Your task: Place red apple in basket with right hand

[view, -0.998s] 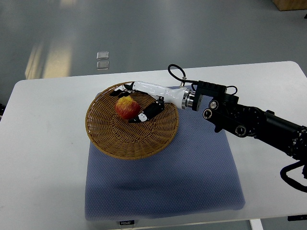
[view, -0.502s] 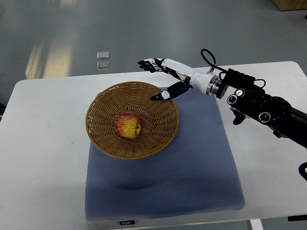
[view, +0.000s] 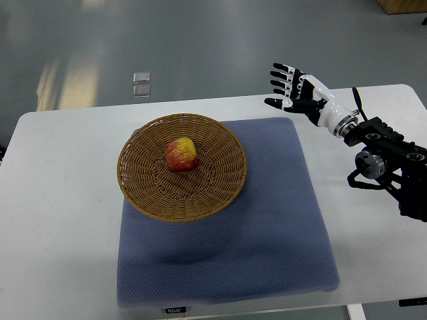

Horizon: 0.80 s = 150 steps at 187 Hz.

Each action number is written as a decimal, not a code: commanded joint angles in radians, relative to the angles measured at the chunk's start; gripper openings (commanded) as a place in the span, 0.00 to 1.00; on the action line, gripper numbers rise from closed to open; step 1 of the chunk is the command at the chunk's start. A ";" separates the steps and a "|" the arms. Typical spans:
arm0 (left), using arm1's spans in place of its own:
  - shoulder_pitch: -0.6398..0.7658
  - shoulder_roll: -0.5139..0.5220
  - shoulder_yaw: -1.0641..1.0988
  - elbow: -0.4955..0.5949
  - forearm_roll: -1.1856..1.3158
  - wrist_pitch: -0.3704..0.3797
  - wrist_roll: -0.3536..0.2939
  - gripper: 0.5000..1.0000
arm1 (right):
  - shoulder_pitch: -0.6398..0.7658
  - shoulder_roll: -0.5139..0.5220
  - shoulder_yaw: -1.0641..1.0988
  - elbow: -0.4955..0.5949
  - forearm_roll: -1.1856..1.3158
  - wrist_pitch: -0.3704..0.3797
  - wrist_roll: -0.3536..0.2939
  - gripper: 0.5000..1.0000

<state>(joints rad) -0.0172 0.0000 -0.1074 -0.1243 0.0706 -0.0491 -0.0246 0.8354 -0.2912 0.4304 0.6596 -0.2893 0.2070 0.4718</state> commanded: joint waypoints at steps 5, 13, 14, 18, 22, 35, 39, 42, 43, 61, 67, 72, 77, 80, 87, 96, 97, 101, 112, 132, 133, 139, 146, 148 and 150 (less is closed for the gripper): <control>0.000 0.000 0.000 0.000 0.000 0.000 0.000 1.00 | -0.019 -0.029 0.002 -0.002 0.151 0.002 -0.038 0.83; 0.000 0.000 0.000 0.000 0.000 0.000 0.000 1.00 | -0.021 -0.029 0.002 -0.002 0.199 0.002 -0.047 0.83; 0.000 0.000 0.000 0.000 0.000 0.000 0.000 1.00 | -0.022 -0.029 0.004 -0.002 0.209 0.002 -0.048 0.83; 0.000 0.000 0.000 -0.002 0.000 0.000 0.000 1.00 | -0.022 -0.029 0.004 -0.002 0.237 0.002 -0.053 0.83; 0.000 0.000 0.000 0.000 0.000 0.000 0.000 1.00 | -0.024 -0.029 0.004 -0.002 0.260 0.003 -0.056 0.83; 0.000 0.000 0.000 0.000 0.000 0.000 0.000 1.00 | -0.029 -0.026 0.005 -0.002 0.338 0.011 -0.064 0.83; 0.000 0.000 0.000 0.000 0.000 0.000 0.000 1.00 | -0.030 -0.025 0.005 -0.002 0.367 0.019 -0.064 0.83; 0.000 0.000 0.000 0.000 0.000 0.000 0.000 1.00 | -0.030 -0.022 0.005 -0.002 0.397 0.025 -0.065 0.83; 0.000 0.000 0.000 0.000 0.000 0.000 0.000 1.00 | -0.030 -0.022 0.005 -0.002 0.397 0.025 -0.065 0.83; 0.000 0.000 0.000 0.000 0.000 0.000 0.000 1.00 | -0.039 -0.014 0.014 -0.008 0.510 0.055 -0.064 0.83; 0.000 0.000 0.000 0.000 0.000 0.000 0.000 1.00 | -0.042 -0.011 0.028 -0.011 0.533 0.061 -0.064 0.83; 0.000 0.000 0.000 0.000 0.000 0.000 0.000 1.00 | -0.045 -0.009 0.039 -0.015 0.544 0.065 -0.064 0.83; 0.000 0.000 0.000 0.000 0.000 0.000 0.000 1.00 | -0.050 -0.008 0.059 -0.023 0.552 0.069 -0.064 0.83; 0.000 0.000 0.000 0.000 0.000 0.000 0.000 1.00 | -0.050 -0.006 0.067 -0.025 0.553 0.071 -0.064 0.83; 0.000 0.000 0.000 0.000 0.000 0.000 0.000 1.00 | -0.055 0.004 0.093 -0.034 0.552 0.072 -0.061 0.83; 0.000 0.000 0.000 0.000 0.000 0.000 0.000 1.00 | -0.059 0.018 0.114 -0.041 0.550 0.071 -0.058 0.83; 0.000 0.000 0.000 0.000 0.000 0.000 0.000 1.00 | -0.061 0.023 0.119 -0.044 0.550 0.071 -0.056 0.83; 0.000 0.000 0.000 0.000 0.000 0.000 0.000 1.00 | -0.065 0.032 0.123 -0.049 0.549 0.069 -0.053 0.83; 0.000 0.000 0.000 0.000 0.000 0.000 0.000 1.00 | -0.073 0.044 0.128 -0.063 0.549 0.066 -0.051 0.84; 0.000 0.000 0.000 0.000 0.000 0.000 0.000 1.00 | -0.075 0.053 0.128 -0.089 0.542 0.068 -0.051 0.85; 0.000 0.000 0.000 0.000 0.000 0.000 0.000 1.00 | -0.075 0.053 0.128 -0.089 0.542 0.068 -0.051 0.85; 0.000 0.000 0.000 0.000 0.000 0.000 0.000 1.00 | -0.075 0.057 0.128 -0.092 0.539 0.068 -0.051 0.85; 0.000 0.000 0.000 0.000 0.000 0.000 0.000 1.00 | -0.076 0.061 0.128 -0.095 0.539 0.068 -0.050 0.85; 0.000 0.000 0.000 0.000 0.000 0.000 0.000 1.00 | -0.076 0.061 0.128 -0.097 0.538 0.068 -0.050 0.85; 0.000 0.000 0.000 0.000 0.000 0.000 0.000 1.00 | -0.076 0.061 0.128 -0.098 0.538 0.068 -0.050 0.85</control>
<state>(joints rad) -0.0168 0.0000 -0.1074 -0.1243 0.0706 -0.0491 -0.0245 0.7613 -0.2383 0.5583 0.5740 0.2540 0.2750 0.4206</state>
